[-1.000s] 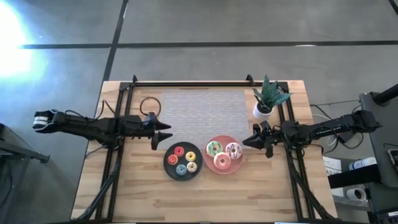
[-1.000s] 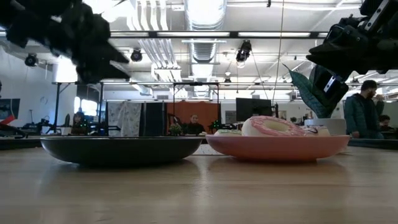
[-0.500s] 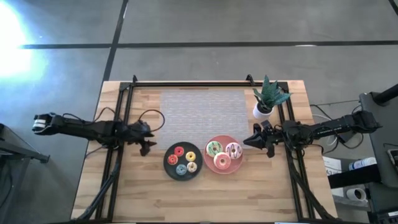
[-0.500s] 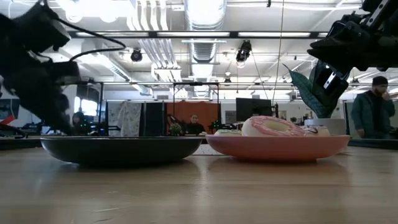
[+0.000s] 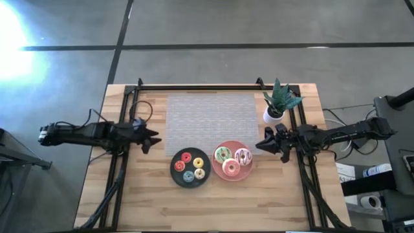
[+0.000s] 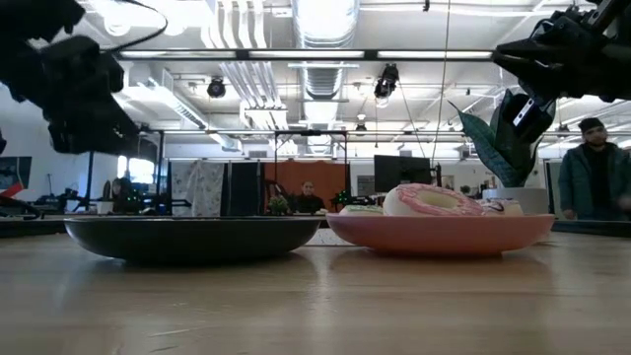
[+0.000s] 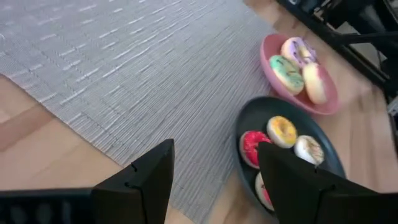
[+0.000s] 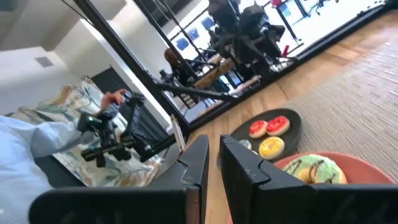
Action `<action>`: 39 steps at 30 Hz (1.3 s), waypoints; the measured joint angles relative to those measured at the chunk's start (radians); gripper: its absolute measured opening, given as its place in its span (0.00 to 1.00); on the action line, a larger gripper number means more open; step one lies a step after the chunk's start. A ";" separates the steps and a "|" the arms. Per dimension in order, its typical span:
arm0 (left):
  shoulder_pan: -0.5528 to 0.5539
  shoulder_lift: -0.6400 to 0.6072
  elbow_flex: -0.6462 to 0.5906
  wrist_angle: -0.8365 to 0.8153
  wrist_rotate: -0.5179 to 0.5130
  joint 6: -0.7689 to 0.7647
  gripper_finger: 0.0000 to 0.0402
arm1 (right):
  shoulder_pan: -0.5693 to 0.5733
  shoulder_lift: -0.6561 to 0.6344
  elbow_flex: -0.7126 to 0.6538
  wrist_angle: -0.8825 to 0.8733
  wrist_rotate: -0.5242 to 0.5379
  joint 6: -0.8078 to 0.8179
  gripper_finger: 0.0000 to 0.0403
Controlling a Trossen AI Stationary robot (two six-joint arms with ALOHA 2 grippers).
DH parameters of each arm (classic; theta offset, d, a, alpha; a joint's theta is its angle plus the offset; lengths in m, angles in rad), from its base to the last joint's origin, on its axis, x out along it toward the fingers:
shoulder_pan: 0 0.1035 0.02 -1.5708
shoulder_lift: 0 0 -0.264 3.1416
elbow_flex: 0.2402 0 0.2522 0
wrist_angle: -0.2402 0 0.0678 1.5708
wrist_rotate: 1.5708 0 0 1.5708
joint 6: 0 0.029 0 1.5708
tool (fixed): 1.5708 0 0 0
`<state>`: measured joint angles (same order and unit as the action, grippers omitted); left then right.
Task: Pick & Place donuts
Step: Return to Home Position
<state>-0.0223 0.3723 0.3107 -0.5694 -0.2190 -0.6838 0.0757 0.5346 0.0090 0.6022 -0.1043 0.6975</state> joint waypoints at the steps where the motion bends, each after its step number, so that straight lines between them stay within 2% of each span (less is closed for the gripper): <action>1: 0.003 -0.009 -0.018 0.018 0.000 0.000 0.51 | 0.000 -0.005 0.000 0.000 0.000 0.000 0.08; 5: 0.025 -0.037 -0.101 0.109 0.000 0.000 0.51 | 0.000 -0.011 0.000 0.001 0.000 0.000 0.08; 9: 0.044 -0.072 -0.162 0.112 0.000 -0.002 0.51 | 0.000 -0.011 0.000 0.000 0.000 -0.001 0.08; 15: 0.054 -0.176 -0.172 0.179 0.000 0.004 0.51 | 0.000 -0.018 0.000 -0.018 0.001 0.000 0.08; 25: 0.055 -0.370 -0.196 0.211 0.000 0.005 0.51 | 0.000 -0.136 0.000 -0.031 0.001 -0.001 0.08; 35: 0.053 -0.372 -0.206 0.239 0.000 0.003 0.51 | 0.000 -0.310 0.001 -0.029 0.000 -0.001 0.08; 39: 0.053 -0.372 -0.243 0.413 0.000 0.003 0.51 | 0.000 -0.356 0.001 -0.029 0.000 -0.001 0.08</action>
<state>0.0307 0.0007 0.0677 -0.1563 -0.2188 -0.6805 0.0757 0.1781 0.0097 0.5735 -0.1043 0.6964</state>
